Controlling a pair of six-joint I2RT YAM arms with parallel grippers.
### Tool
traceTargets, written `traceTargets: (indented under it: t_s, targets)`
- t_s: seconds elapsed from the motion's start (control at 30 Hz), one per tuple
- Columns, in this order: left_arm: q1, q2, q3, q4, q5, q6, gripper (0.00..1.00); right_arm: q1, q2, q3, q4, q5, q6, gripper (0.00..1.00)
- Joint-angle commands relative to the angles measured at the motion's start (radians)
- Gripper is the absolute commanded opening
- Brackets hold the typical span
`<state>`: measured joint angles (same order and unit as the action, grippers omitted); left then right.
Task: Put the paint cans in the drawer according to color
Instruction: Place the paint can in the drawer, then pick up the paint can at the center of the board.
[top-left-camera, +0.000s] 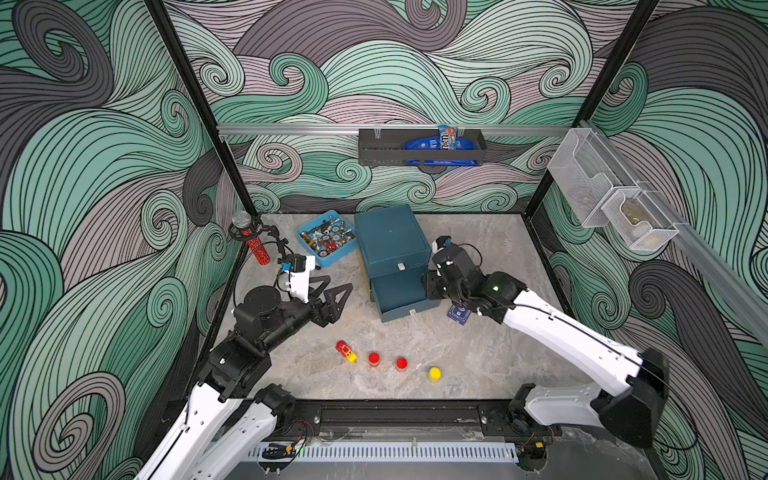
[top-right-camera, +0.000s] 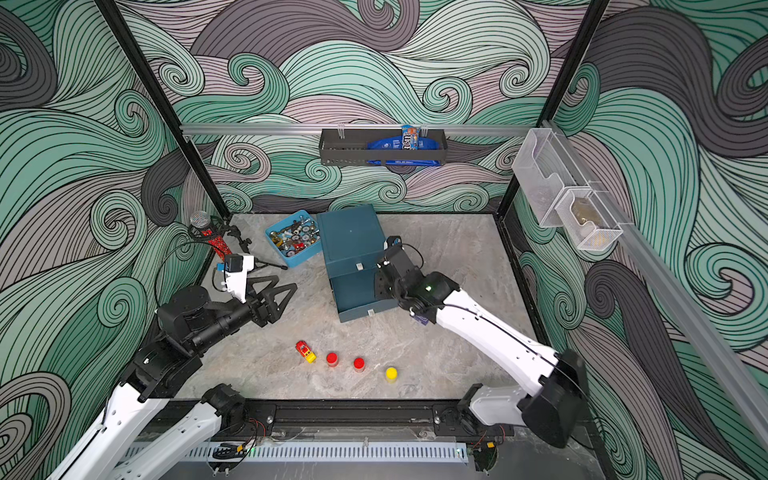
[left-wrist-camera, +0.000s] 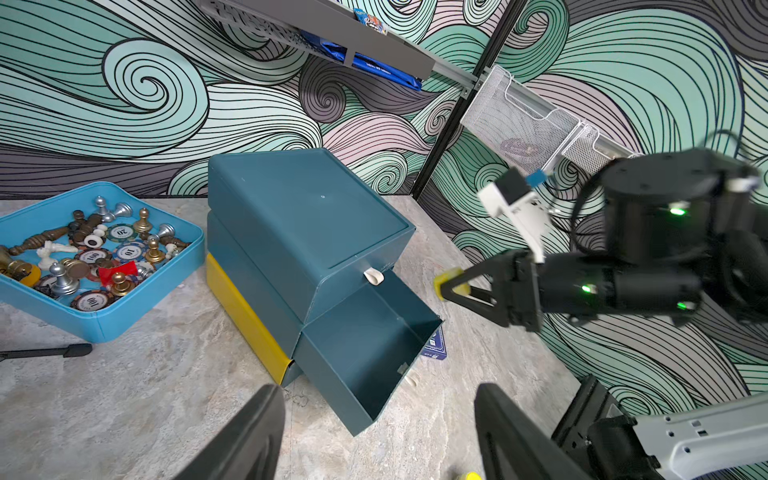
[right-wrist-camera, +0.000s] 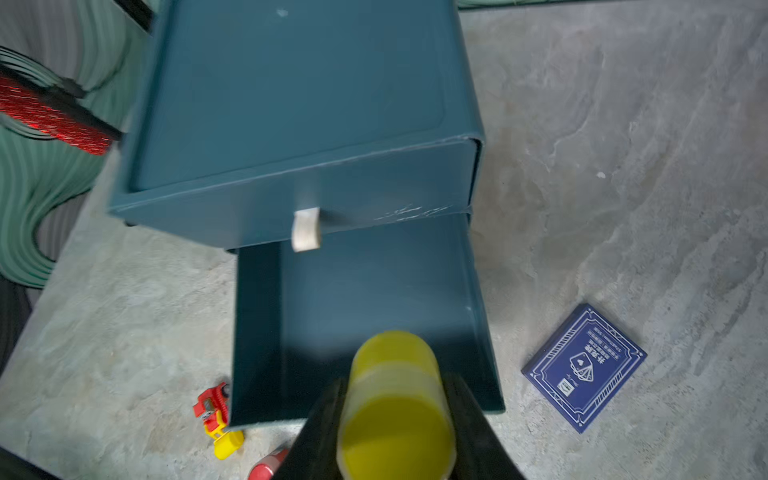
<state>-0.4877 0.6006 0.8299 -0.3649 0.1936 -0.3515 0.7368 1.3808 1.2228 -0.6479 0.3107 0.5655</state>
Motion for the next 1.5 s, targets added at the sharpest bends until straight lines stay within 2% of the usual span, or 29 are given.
traceTargets:
  t_s: [0.0,0.2,0.3,0.37,0.53,0.7,0.9,1.1,1.23,1.33,1.47]
  targets:
    - [-0.005,0.004,0.034,0.027,-0.013,-0.006,0.75,-0.027,0.104,0.032,-0.054,-0.061,0.003,0.08]
    - [-0.006,0.001,0.04,0.029,-0.02,-0.003,0.75,-0.052,0.194,0.033,-0.048,-0.044,0.028,0.07]
    - [-0.005,0.005,0.041,0.033,-0.019,-0.002,0.75,-0.06,0.229,0.041,-0.046,-0.047,0.034,0.1]
    - [-0.006,0.007,0.043,0.035,-0.019,-0.001,0.75,-0.061,0.243,0.048,-0.047,-0.05,0.038,0.17]
    - [-0.005,0.008,0.041,0.038,-0.017,0.0,0.75,-0.061,0.27,0.05,-0.048,-0.051,0.039,0.48]
    - [-0.006,0.008,0.041,0.039,-0.019,0.002,0.75,-0.061,0.272,0.07,-0.047,-0.052,0.033,0.57]
    - [-0.006,0.01,0.043,0.035,-0.019,-0.001,0.76,-0.061,0.175,0.094,-0.047,-0.018,0.038,0.58]
    - [-0.005,0.009,0.041,0.035,-0.022,-0.004,0.75,-0.042,-0.055,-0.002,-0.05,0.015,0.036,0.6]
    - [-0.005,0.012,0.04,0.035,-0.022,-0.002,0.75,0.054,-0.204,-0.18,-0.099,-0.018,0.023,0.66]
    - [-0.005,0.012,0.038,0.032,-0.019,0.0,0.75,0.188,-0.245,-0.29,-0.179,-0.059,0.076,0.69]
    - [-0.006,0.012,0.035,0.026,-0.019,0.001,0.75,0.357,-0.272,-0.411,-0.187,-0.162,0.152,0.73]
